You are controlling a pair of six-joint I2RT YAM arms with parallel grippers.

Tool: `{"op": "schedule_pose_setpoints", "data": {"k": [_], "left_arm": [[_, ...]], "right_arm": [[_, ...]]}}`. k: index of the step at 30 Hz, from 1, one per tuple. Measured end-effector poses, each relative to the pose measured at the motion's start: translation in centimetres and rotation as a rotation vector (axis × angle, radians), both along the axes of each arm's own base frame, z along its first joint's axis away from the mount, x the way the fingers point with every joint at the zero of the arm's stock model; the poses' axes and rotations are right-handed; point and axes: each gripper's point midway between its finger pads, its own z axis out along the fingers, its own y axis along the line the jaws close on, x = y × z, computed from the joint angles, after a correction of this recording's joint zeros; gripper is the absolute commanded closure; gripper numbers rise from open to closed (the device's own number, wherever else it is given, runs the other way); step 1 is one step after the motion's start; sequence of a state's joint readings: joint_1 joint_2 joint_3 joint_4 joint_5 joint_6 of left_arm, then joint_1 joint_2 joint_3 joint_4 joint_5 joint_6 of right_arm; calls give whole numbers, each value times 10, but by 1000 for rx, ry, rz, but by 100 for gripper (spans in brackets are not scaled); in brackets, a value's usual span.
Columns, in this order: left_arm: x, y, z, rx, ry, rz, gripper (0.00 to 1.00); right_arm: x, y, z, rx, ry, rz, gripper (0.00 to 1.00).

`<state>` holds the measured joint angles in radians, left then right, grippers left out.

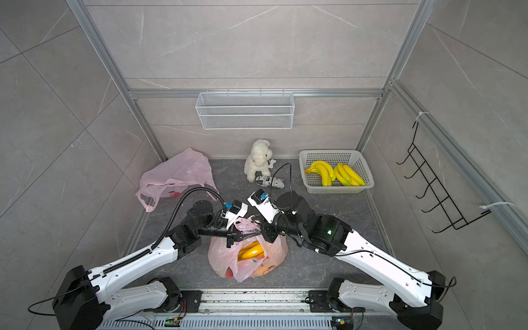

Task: Place the banana into a plastic bag & tie a knot
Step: Cross the plastic bag at the center of the board.

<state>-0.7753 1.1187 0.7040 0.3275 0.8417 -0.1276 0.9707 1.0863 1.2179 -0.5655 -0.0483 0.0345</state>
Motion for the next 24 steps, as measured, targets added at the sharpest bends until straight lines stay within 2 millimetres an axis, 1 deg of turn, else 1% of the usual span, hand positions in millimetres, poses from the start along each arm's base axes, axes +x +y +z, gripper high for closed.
{"op": "schedule_pose_setpoints", "data": {"k": [7, 14, 19, 24], "left_arm": [[12, 5, 6, -18, 8, 39, 97], [20, 10, 11, -33, 17, 69, 97], [27, 14, 10, -33, 48, 91, 98], [36, 15, 4, -23, 97, 109, 98]], "right_arm": [[6, -10, 5, 18, -48, -57, 100], [5, -15, 11, 41, -70, -70, 100], [5, -16, 9, 48, -78, -76, 100], [3, -15, 3, 49, -69, -63, 100]]}}
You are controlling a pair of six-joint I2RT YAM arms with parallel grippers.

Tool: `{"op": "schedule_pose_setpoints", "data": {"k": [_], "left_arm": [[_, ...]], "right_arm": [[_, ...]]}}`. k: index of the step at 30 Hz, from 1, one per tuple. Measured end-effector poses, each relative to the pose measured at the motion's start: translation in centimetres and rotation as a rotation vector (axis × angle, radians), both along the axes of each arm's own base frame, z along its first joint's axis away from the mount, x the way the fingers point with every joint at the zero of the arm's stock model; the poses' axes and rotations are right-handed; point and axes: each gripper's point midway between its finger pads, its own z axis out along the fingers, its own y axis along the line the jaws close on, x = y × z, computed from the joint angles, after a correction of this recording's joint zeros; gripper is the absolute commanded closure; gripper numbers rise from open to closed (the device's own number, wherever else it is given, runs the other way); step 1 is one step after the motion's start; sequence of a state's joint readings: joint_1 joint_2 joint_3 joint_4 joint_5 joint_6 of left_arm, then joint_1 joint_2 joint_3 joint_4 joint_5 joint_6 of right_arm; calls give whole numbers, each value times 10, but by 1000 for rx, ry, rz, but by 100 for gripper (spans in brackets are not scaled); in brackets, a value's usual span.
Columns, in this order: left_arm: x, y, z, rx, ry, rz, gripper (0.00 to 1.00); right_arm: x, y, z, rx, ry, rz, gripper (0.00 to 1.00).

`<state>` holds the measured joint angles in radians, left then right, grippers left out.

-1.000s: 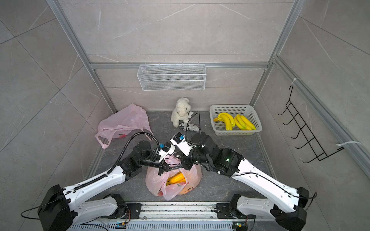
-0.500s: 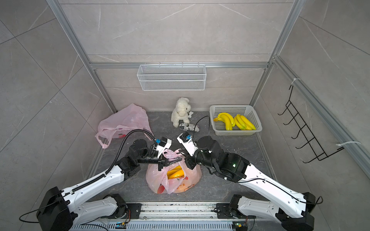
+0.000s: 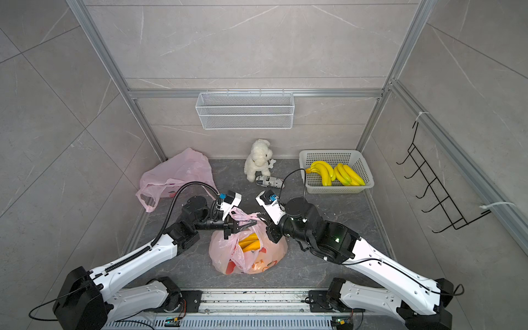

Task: Place the banana into a plastic bag & tie a knot
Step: Cross the plastic bag at the center of the board.

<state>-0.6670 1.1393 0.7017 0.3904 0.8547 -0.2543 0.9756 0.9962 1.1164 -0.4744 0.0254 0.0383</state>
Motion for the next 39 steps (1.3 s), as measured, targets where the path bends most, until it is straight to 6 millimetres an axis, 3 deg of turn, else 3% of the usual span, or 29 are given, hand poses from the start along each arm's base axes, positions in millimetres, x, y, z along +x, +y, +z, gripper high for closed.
{"op": "schedule_pose_setpoints", "data": {"k": [7, 16, 19, 25, 29, 32, 34, 39], "left_arm": [[6, 4, -7, 15, 43, 28, 96], [8, 19, -38, 80, 113, 122, 93], [8, 24, -52, 112, 150, 137, 91], [15, 36, -72, 138, 209, 216, 85], [20, 41, -76, 141, 231, 258, 87], [19, 40, -76, 137, 241, 253, 94], [20, 38, -76, 139, 253, 248, 100], [24, 36, -82, 148, 292, 246, 100]], "right_arm": [[-8, 9, -14, 6, 27, 29, 100], [-15, 30, -51, -31, 93, 46, 100], [-11, 29, -61, -45, 103, 14, 100], [-17, 24, -61, -49, 113, 17, 100], [-29, 29, -66, -58, 132, 70, 100], [-41, 39, -77, -92, 149, 112, 100], [-43, 44, -86, -115, 160, 122, 100], [-41, 51, -102, -156, 179, 121, 100]]}}
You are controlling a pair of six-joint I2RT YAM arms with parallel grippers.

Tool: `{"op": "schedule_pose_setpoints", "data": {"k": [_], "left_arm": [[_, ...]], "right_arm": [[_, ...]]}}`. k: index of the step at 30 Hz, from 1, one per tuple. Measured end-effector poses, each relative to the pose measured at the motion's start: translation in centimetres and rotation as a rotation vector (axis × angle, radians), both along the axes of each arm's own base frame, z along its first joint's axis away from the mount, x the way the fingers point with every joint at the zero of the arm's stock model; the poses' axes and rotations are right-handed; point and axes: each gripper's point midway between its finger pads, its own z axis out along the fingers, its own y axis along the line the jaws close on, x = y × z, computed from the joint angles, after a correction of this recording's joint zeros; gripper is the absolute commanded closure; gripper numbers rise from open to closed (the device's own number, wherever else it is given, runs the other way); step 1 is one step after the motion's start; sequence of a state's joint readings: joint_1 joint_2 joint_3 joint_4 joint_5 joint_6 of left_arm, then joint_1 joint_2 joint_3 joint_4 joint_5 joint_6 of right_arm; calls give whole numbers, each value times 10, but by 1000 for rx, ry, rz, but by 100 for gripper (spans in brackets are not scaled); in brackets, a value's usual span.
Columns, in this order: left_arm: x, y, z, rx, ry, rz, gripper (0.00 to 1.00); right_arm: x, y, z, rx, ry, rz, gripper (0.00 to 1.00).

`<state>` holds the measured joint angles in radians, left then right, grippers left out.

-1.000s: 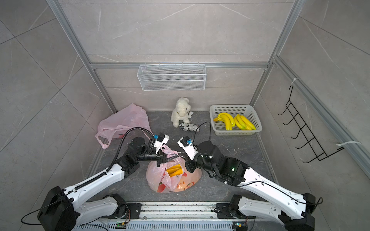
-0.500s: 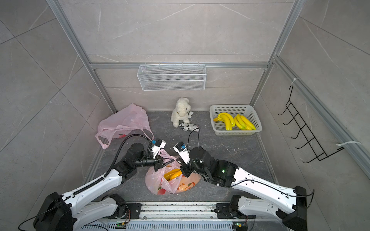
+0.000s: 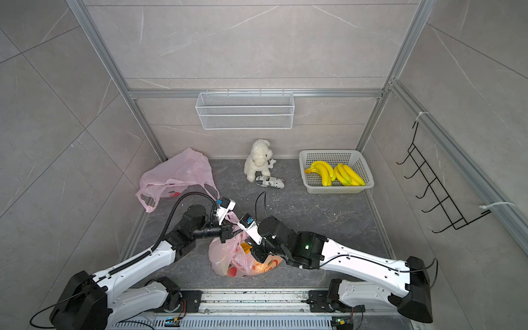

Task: Place the banana into a plastic bag & tie a knot
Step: Cross the plastic bag at the center of the board.

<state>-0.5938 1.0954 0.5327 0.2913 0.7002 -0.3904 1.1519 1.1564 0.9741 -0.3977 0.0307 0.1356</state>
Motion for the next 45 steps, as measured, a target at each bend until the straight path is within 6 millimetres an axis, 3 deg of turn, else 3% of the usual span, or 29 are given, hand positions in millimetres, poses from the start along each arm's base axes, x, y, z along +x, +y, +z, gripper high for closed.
{"op": "schedule_pose_setpoints", "data": {"k": [6, 13, 17, 28, 32, 37, 45], "left_arm": [[0, 0, 2, -12, 15, 4, 100], [-1, 2, 7, -30, 29, 12, 96], [-4, 5, 10, -42, 34, 12, 88], [-14, 8, 5, -51, 53, -2, 79], [-15, 10, 4, -56, 45, 1, 68], [-20, 17, 2, -58, 31, 20, 72], [-22, 22, 8, -69, -4, 42, 53]], "right_arm": [[8, 14, -31, -63, 25, -15, 100], [27, 20, -42, -71, -17, -101, 100], [36, 19, -43, -55, -55, -145, 100], [41, 21, -46, -14, -81, -163, 100], [41, 22, -44, -3, -85, -163, 100], [41, 19, -48, -12, -87, -169, 100], [41, 16, -47, -4, -91, -173, 100]]}}
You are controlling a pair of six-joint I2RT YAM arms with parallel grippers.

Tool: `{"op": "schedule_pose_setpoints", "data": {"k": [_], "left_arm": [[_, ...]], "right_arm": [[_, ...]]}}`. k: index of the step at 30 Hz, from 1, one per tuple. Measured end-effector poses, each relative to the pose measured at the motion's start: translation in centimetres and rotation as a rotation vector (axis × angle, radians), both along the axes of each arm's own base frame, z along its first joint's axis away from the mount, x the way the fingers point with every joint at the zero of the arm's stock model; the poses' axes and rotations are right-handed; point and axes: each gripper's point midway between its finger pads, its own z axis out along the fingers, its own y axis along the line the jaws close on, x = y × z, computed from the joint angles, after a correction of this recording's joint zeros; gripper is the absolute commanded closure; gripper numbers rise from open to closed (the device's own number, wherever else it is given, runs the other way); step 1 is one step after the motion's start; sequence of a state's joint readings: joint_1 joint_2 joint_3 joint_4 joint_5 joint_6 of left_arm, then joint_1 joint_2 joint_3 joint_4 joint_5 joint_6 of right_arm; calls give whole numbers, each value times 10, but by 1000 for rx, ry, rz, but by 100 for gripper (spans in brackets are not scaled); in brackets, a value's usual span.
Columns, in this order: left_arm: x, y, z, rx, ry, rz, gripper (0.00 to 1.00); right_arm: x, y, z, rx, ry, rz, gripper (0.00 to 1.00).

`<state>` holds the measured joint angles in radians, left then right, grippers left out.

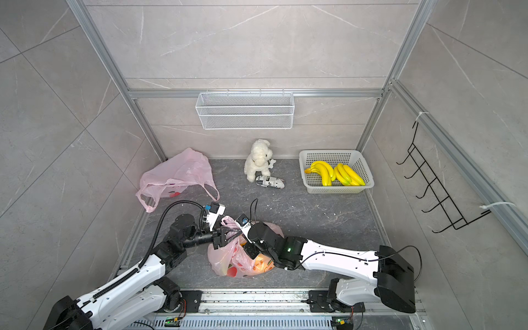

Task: Place the banana into a plastic bag & tie a knot
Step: Cross the plastic bag at the center of the board.

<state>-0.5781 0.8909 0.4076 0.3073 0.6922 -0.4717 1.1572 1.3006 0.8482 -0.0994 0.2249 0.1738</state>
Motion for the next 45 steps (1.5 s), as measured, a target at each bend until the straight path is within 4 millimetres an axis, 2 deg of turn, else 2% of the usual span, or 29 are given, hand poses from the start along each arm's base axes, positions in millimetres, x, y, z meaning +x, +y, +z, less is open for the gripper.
{"op": "schedule_pose_setpoints", "data": {"k": [4, 6, 8, 10, 17, 18, 21, 23, 27, 31, 34, 36, 41, 45], "left_arm": [[-1, -4, -8, 10, 29, -28, 52], [0, -6, -14, 20, 51, -36, 54], [1, -8, -17, 27, 68, -45, 64], [2, -10, -18, 31, 75, -50, 68], [4, -13, -15, 30, 73, -60, 94], [4, -14, -15, 29, 76, -62, 95], [3, -14, -14, 26, 69, -66, 98], [3, -13, -13, 26, 60, -67, 100], [-1, -13, -3, 12, 4, -78, 100], [-13, -19, 6, 3, -70, -125, 100], [-23, -25, 7, 5, -113, -170, 100], [-29, -28, 9, 3, -140, -199, 100], [-37, -29, 16, -5, -206, -238, 100], [-40, -29, 19, -6, -238, -255, 100]], "right_arm": [[0, 1, 1, 4, 0, 4, 100], [-1, 1, -1, 4, 3, 7, 100], [-3, 0, -4, 1, 10, 14, 100], [-4, 2, -4, 5, 14, 22, 100], [-7, 3, -1, 27, 17, 39, 100], [-8, 3, 0, 30, 16, 42, 98], [-12, 2, 9, 45, 8, 69, 69], [-18, -3, 19, 53, -2, 100, 57], [-23, -26, 51, 95, -12, 131, 48], [-3, -59, 96, 165, -40, 91, 41], [5, -66, 111, 167, -39, 101, 37], [1, -60, 109, 151, -15, 147, 34], [-14, -48, 74, 67, 96, 267, 31], [-22, -42, 59, 35, 140, 322, 29]]}}
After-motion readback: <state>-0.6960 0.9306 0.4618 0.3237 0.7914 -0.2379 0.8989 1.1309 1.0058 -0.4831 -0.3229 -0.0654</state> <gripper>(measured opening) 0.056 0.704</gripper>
